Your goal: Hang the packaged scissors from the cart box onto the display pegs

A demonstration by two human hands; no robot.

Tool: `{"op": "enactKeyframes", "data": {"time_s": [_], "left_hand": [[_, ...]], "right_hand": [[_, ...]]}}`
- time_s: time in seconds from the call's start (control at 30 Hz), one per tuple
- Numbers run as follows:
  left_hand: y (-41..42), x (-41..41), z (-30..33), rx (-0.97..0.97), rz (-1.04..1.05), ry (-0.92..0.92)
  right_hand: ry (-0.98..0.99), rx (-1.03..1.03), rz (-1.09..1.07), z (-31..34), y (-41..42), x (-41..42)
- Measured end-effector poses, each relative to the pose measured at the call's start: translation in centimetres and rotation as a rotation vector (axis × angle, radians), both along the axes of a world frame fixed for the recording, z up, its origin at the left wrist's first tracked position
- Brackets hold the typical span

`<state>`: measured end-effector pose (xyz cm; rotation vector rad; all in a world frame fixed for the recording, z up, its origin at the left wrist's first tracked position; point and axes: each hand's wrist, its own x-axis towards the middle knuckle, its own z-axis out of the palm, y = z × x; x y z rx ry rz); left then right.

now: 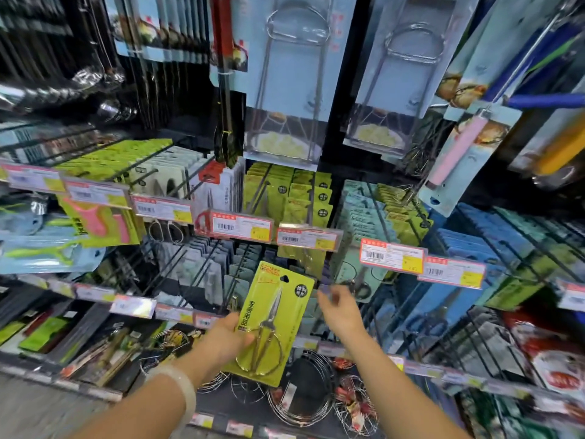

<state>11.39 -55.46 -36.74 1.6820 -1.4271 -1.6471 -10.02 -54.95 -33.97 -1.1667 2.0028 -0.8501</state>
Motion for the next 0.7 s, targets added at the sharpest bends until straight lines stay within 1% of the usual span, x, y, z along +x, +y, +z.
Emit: {"op": "enactKeyframes", "data": {"time_s": [0.03,0.1,0.13,0.17,0.23,0.3,0.37,0.47,0.53,0.7], "left_hand": [[0.0,-0.3,0.1,0.010,0.002,-0.002],[-0.1,-0.8,-0.1,0.026,0.009,0.006],[0.0,-1.2,0.0,0.028,0.008,0.014],[-0.1,-1.6,0.1,0.022,0.017,0.018],[-0.1,-2.3,0.2,0.001,0.032,-0.001],[0.0,-2.9,0.6,-0.044,0.020,-0.027],[0.0,-3.3,1.3,-0.132,0.035,-0.025],[-0.3,-3.7,2.7,-0.280,0.083,-0.027],[-0.6,-3.9,3.6,-0.343,0.078,-0.035],[-2.2,-5.0,5.1,-0.344,0.057,0.004]], "right_hand": [[-0.114,0.024,0.049,-0.2,0.8,0.2],[-0.413,0.106,0.115,-0.4,2.4,0.9],[-0.480,0.125,0.130,-0.9,3.0,1.2],[-0.466,0.129,0.149,-1.3,3.4,1.5],[-0.379,0.085,0.149,-2.0,3.9,2.0],[-0.370,0.014,0.107,-1.9,3.8,2.4],[-0.357,-0.040,0.078,-1.4,3.5,2.5],[-0.242,-0.083,0.095,-0.4,2.9,2.2],[-0.208,-0.123,0.099,0.5,2.6,1.9],[-0.184,-0.236,0.066,2.7,1.1,0.8]]}}
